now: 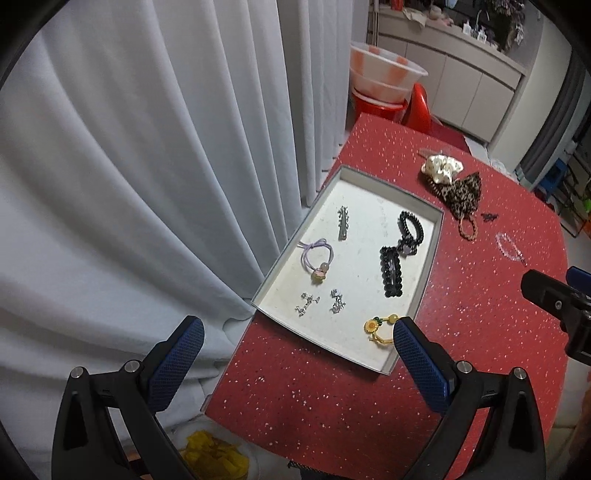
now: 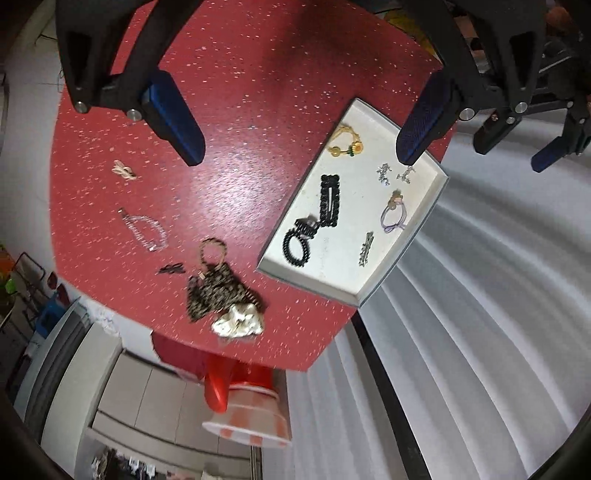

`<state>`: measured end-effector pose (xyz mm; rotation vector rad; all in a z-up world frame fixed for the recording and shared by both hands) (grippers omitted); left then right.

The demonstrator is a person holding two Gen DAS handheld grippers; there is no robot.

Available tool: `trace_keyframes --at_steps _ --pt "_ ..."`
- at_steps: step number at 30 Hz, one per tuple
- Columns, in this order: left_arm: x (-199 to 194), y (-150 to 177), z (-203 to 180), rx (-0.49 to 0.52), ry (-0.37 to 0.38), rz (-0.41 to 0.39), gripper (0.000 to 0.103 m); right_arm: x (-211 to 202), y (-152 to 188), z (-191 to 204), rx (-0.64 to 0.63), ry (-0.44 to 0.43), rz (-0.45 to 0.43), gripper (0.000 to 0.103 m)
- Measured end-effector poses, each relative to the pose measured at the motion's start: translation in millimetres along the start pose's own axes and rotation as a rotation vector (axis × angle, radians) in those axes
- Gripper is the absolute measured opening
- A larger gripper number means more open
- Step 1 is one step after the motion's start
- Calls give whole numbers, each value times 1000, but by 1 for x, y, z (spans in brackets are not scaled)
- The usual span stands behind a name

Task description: Organize jewelry

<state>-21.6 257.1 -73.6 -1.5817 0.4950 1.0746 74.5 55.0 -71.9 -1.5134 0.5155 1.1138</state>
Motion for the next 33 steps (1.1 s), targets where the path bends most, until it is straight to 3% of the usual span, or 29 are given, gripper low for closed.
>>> trace_keyframes --at_steps 16,33 --pt "-48 -4 -1 -23 -33 -80 103 -47 0 -1 -9 3 -94 103" --pt "-63 -1 -1 -37 -52 -102 103 -62 0 7 -27 -13 -119 103"
Point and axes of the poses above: each gripper's, at about its wrist camera, not at the fingertips, and x roughly the way its jaws point, z to its left, y to its underside, the point moved 6 cm from there along x, roughly the way its jaws point, and after that the axes turned 7 degrees about -z, right-handed, at the moved point
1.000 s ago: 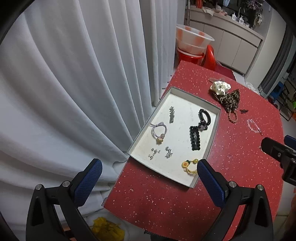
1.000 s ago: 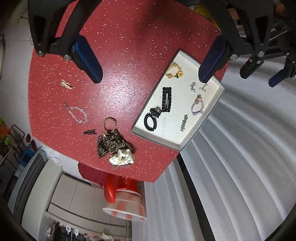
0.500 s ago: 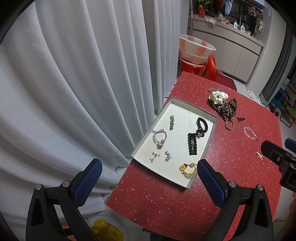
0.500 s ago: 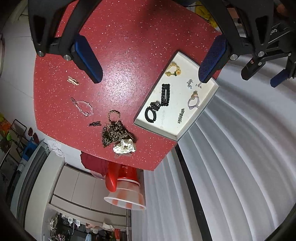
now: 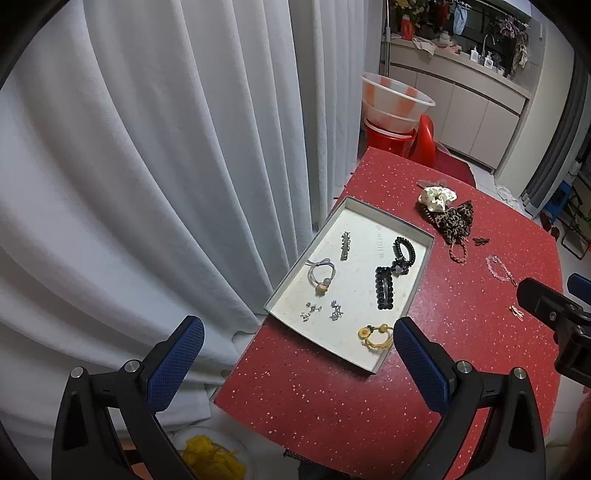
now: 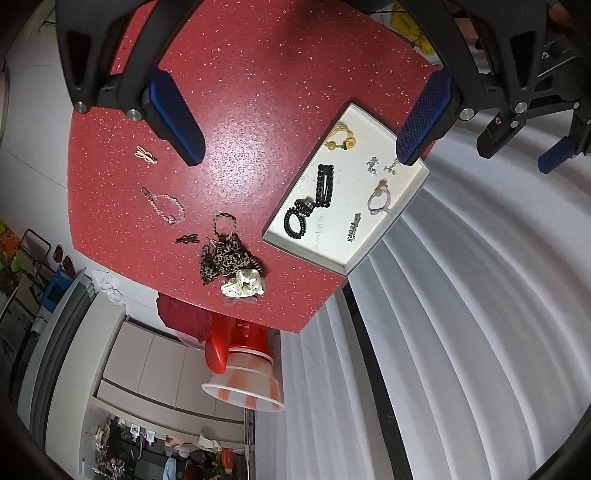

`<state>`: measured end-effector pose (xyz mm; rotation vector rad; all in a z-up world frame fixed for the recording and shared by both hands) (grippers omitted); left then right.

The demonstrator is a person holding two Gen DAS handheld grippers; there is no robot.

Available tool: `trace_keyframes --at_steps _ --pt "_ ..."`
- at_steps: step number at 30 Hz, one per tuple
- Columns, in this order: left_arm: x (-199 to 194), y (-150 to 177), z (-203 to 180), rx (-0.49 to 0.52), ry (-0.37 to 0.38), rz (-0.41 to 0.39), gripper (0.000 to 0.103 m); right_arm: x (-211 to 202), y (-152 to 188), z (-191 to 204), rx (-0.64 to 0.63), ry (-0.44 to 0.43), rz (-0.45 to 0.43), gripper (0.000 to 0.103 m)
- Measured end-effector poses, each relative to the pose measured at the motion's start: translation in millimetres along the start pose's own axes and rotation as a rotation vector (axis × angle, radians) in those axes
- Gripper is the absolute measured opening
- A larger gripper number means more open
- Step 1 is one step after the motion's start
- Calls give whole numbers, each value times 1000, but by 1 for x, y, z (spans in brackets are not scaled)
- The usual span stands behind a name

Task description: Organize jewelry

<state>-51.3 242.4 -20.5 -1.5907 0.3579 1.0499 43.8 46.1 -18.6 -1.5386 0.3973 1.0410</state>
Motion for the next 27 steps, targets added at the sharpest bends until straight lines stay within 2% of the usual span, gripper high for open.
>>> trace_keyframes --at_steps 27 --pt "-5 6 3 2 -8 0 103 1 6 6 -2 -13 4 103"
Point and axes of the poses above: each gripper's, at about its wrist camera, not at the fingertips, and x roughly the way its jaws point, z to its left, y to its underside, the point moved 6 cm from there along x, roughly the way its jaws point, and after that the axes turned 7 degrees about -z, right-handed, at the moved point
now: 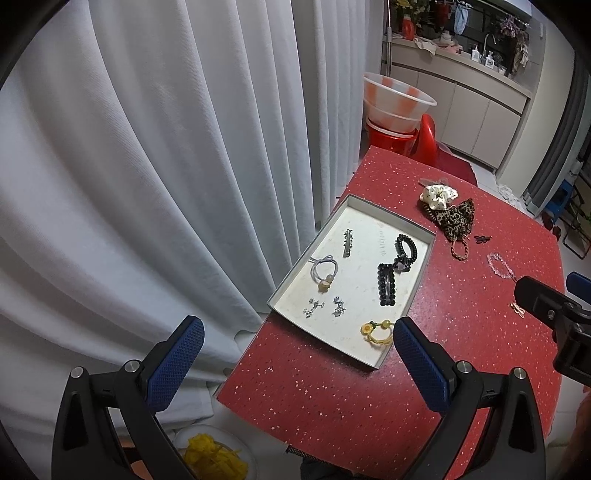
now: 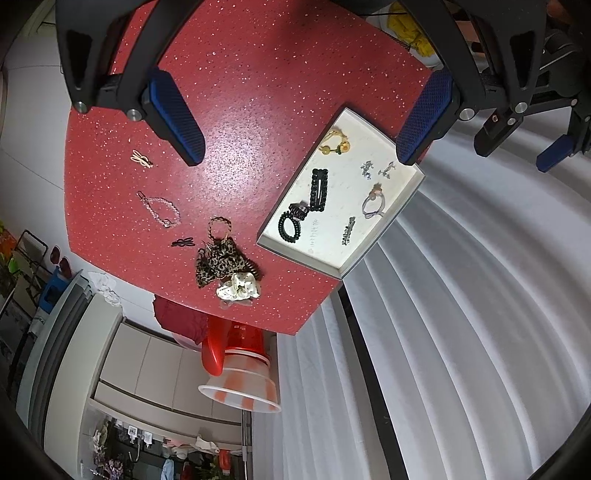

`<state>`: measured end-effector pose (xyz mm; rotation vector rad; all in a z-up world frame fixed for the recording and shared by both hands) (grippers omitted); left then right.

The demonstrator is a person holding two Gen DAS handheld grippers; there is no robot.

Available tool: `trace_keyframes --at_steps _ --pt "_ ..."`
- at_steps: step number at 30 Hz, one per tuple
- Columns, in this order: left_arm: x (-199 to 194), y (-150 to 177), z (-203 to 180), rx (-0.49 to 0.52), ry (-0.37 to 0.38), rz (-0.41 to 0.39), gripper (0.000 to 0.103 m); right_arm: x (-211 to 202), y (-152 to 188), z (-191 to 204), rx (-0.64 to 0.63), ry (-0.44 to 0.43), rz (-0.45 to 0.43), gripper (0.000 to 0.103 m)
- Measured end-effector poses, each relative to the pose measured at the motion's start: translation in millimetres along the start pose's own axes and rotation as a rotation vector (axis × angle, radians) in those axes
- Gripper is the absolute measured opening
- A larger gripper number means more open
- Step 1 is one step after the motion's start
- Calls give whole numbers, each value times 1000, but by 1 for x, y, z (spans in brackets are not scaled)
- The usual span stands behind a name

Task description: Organize jewelry

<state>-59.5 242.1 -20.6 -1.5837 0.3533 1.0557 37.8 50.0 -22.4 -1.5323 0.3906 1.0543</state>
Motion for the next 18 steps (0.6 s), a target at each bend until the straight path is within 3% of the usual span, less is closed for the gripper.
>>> trace_keyframes --at_steps 18 --pt "2 0 -1 0 -5 3 103 0 0 0 4 -3 1 103"
Point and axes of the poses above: each gripper's, at about its wrist camera, not at the fingertips, and x roughly the way its jaws point, z to its left, y to its underside, the point moved 6 cm from there along x, roughly the way its jaws point, and after that the axes turned 7 degrees about -z, right-handed, at the moved point
